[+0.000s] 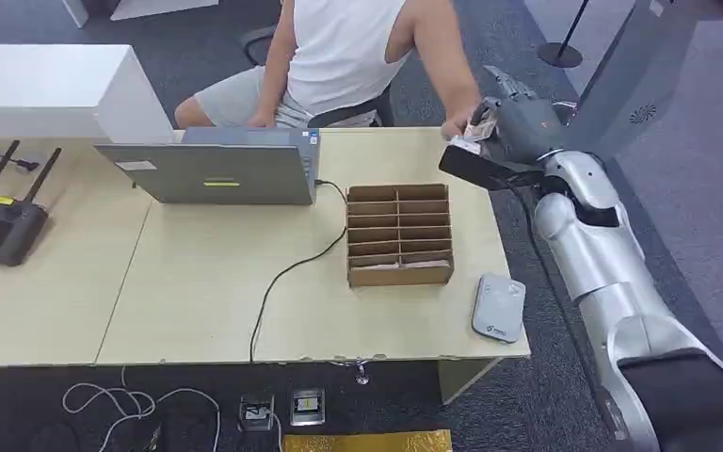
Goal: Pass the card to the sensor for recognition and then transmit it.
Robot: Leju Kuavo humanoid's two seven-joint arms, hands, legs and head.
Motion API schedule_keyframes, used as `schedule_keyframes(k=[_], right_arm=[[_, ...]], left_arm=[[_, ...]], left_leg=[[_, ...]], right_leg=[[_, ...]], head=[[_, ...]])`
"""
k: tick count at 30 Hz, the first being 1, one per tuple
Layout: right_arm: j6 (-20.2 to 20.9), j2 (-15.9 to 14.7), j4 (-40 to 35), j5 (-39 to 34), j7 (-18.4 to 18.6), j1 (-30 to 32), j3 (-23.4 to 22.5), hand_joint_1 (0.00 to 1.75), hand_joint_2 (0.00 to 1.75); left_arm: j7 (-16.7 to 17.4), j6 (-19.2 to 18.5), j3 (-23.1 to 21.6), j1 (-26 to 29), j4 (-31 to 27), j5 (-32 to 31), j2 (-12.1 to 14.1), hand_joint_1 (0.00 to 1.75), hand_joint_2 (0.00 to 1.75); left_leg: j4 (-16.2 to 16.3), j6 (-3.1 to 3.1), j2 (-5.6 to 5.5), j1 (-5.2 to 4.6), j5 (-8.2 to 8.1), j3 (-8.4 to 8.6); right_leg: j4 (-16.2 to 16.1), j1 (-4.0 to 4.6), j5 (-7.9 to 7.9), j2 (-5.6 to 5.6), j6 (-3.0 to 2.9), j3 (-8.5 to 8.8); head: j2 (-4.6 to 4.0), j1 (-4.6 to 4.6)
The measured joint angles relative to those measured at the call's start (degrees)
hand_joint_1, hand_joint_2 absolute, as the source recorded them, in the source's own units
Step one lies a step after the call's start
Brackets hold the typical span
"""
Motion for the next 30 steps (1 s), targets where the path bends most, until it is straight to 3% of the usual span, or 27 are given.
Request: schedule_keyframes(k=[11, 12, 13, 25, 30], right_arm=[[-1.6, 3.1, 9.0, 0.9, 0.0, -1.4, 2.0, 1.75, 1.75], [-1.7, 3.2, 9.6, 1.1, 0.0, -1.4, 2.1, 0.68, 1.75], [-1.8, 3.3, 10.1, 1.3, 0.0, -1.4, 2.2, 0.0, 1.75], [-7.8, 5.1, 13.2, 1.3, 1.0, -1.3, 3.6, 0.0, 1.75], [-13.5, 4.7, 13.0, -1.2, 1.6, -2.3, 3.5, 0.0, 1.75]], left_arm=[[0.1, -0.9, -0.9, -0.3, 0.0, 0.0, 0.4, 0.0, 1.75], [0.1, -0.9, -0.9, -0.3, 0.0, 0.0, 0.5, 0.0, 1.75], [0.1, -1.0, -0.9, -0.3, 0.0, 0.0, 0.5, 0.0, 1.75], [0.2, -1.0, -1.0, -0.3, 0.0, 0.1, 0.9, 0.0, 1.75], [0.2, -0.2, -1.0, 0.1, 0.0, 0.7, 1.0, 0.0, 1.75]], left_leg=[[0.0, 0.0, 0.01, 0.0, 0.0, 0.03], [0.0, 0.0, 0.01, 0.0, 0.0, 0.03], [0.0, 0.0, 0.01, 0.0, 0.0, 0.03], [0.0, 0.0, 0.02, 0.0, 0.0, 0.02], [0.0, 0.0, 0.03, -0.02, 0.01, 0.06]], right_leg=[[0.0, 0.0, 0.0, 0.01, 0.0, 0.0], [0.0, 0.0, 0.0, 0.02, 0.0, -0.01], [0.0, 0.0, 0.0, 0.02, 0.0, -0.01], [0.0, 0.0, 0.0, 0.03, 0.0, -0.02], [0.0, -0.01, 0.0, 0.05, 0.0, -0.03]], head=[[0.0, -0.02], [0.0, 0.0], [0.0, 0.0], [0.0, -0.02], [0.0, -0.02]])
